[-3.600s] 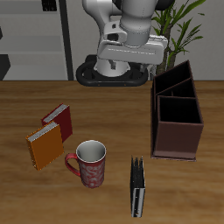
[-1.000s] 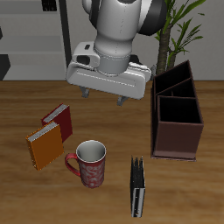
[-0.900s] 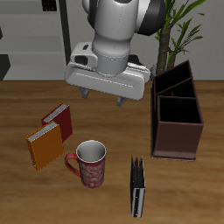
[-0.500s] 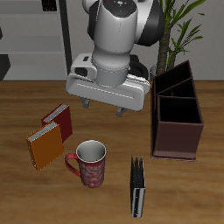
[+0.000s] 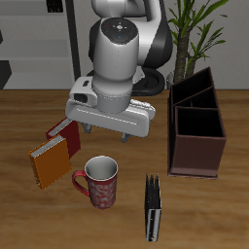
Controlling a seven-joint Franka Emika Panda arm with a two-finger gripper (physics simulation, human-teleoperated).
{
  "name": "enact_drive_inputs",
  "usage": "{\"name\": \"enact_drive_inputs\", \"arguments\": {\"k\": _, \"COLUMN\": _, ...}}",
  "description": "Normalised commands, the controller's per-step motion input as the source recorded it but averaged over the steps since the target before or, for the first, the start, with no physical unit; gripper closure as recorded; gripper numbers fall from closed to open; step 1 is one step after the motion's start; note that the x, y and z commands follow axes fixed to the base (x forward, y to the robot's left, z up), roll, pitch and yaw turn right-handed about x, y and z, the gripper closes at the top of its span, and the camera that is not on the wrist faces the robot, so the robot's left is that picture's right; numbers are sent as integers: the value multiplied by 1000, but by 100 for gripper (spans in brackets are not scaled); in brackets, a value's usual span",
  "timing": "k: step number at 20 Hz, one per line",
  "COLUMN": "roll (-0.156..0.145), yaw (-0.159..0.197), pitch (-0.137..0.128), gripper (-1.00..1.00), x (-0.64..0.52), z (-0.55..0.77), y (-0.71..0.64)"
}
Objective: Place the red mug into the left desk caddy's left compartment
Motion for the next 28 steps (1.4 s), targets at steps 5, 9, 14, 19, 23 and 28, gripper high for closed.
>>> {"name": "enact_drive_inputs", "arguments": {"k": 5, "roll": -21, "yaw": -32, "pitch": -3, "gripper": -100, "x": -86, "z": -191, "y": -113}}
{"name": "enact_drive_inputs", "arguments": {"k": 9, "roll": 20, "yaw": -4, "pitch": -8, "gripper": -100, "x": -37, "z": -116, "y": 135}}
{"name": "enact_drive_inputs", "arguments": {"k": 14, "roll": 23, "yaw": 35, "pitch": -8, "gripper": -100, "x": 42, "z": 10, "y": 191}}
{"name": "enact_drive_inputs", "arguments": {"k": 19, "roll": 3, "yaw": 16, "pitch": -1, "gripper": -100, "x": 65, "z": 1, "y": 185}}
{"name": "enact_drive_inputs", "arguments": {"k": 23, "roll": 9, "yaw": 12, "pitch": 15, "gripper": -100, "x": 138, "z": -171, "y": 150}}
{"name": "enact_drive_inputs", "arguments": {"k": 28, "roll": 23, "yaw": 38, "pitch": 20, "gripper": -100, "x": 167, "z": -271, "y": 199}}
